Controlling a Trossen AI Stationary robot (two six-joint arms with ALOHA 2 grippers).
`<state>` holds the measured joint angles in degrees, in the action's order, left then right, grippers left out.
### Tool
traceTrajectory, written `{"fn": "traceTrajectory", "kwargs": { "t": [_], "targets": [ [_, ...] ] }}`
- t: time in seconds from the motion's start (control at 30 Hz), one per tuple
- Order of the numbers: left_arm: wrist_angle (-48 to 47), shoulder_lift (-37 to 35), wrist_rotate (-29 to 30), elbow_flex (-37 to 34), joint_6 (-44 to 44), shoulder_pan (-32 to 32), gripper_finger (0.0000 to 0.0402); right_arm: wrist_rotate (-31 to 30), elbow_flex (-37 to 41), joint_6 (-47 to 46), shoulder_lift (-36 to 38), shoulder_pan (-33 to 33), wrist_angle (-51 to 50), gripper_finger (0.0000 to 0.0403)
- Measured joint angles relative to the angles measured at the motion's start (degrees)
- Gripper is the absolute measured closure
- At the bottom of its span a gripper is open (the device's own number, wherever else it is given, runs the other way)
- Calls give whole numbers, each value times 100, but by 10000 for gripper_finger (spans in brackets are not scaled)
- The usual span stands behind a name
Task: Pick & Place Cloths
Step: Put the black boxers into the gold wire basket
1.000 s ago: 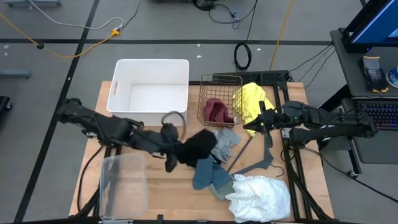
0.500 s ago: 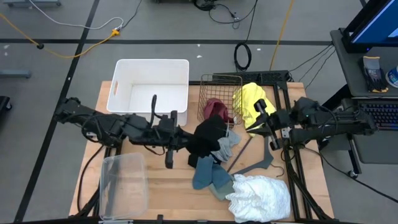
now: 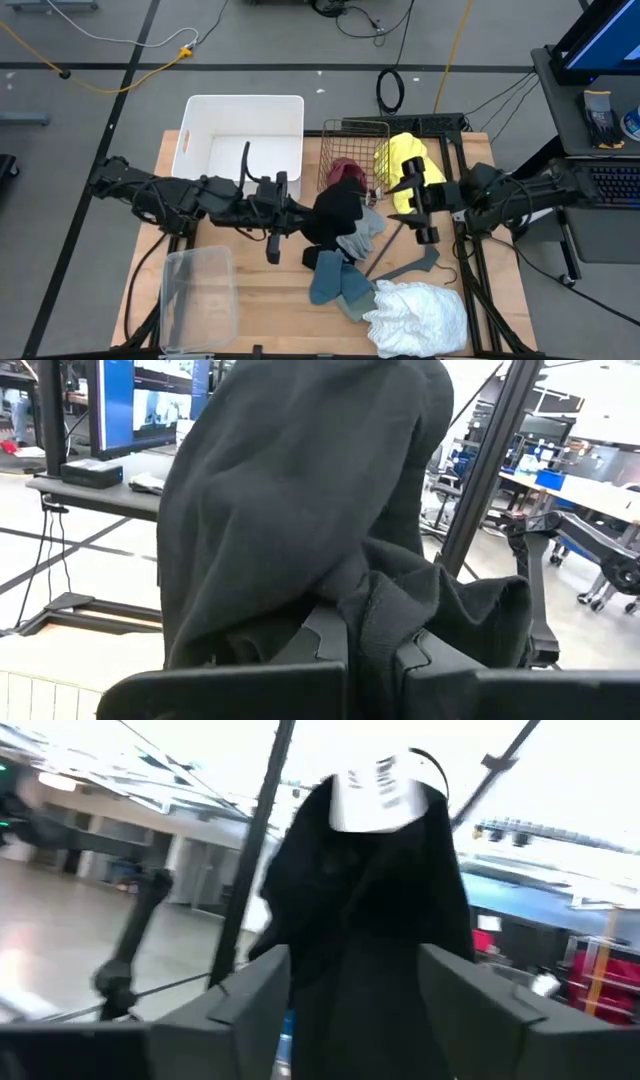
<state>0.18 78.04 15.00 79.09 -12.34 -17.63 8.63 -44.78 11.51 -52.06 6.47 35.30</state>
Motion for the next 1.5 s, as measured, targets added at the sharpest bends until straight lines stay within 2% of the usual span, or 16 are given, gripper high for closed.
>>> {"fn": "traceTrajectory", "kwargs": {
  "t": [0.1,0.3,0.5,0.7,0.83,0.97,1.07,1.2,1.33,1.5],
  "targets": [
    [-10,0,2,0,-32,33,400,-265,-196,127,-234,114,8,151],
    [-167,-1,6,-2,-171,114,400,-335,-722,533,-710,287,-10,117],
    [-208,-2,7,-2,-179,160,400,-1115,-1302,915,-1113,380,-240,104],
    [-289,77,-19,-5,-165,178,400,-1120,-1852,894,-1477,380,-646,99],
    [-335,199,-53,-4,-174,224,400,-824,-2070,892,-1666,377,-771,99],
    [-309,311,-225,-7,-291,259,400,-960,-2137,894,-1779,377,-790,100],
    [-318,382,-333,-7,-324,251,400,-1054,-2137,884,-1848,330,-823,116],
    [-299,463,-442,-10,-337,252,400,-1065,-2137,876,-1906,326,-1015,156],
    [-246,444,-500,-9,-414,256,400,-1052,-2137,874,-1916,329,-1111,219],
    [-252,450,-500,-9,-433,256,400,-1046,-2137,874,-1914,329,-1114,326]
  ]
}}
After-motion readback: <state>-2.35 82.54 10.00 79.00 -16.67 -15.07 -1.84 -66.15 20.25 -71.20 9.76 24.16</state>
